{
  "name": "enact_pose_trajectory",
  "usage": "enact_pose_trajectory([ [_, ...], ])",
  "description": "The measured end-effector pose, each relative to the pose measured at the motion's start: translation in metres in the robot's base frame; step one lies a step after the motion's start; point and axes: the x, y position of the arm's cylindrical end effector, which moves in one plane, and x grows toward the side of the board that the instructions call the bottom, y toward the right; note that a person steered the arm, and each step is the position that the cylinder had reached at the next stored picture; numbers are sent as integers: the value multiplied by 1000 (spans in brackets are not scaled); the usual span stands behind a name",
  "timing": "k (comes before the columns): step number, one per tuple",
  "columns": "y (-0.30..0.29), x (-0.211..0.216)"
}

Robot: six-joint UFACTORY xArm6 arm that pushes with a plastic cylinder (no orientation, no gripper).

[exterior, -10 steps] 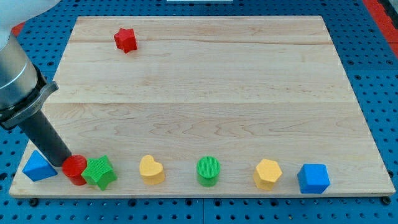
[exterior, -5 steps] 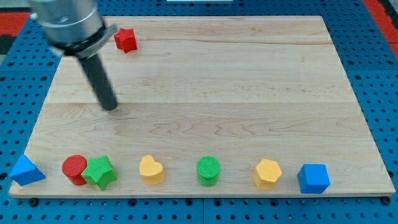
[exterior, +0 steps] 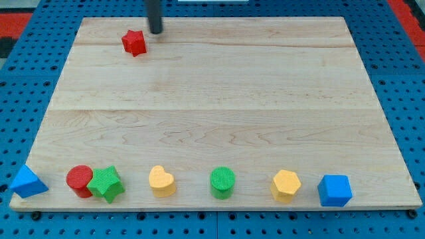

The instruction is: Place the red star into the green circle

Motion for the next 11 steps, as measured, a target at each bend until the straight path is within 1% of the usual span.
enact_pose_trajectory([
  [1,-29,20],
  [2,1,46],
  [3,59,57],
  [4,95,79],
  [6,161,92],
  [7,175,108],
  [9,223,123],
  [10,239,149],
  [11,240,182],
])
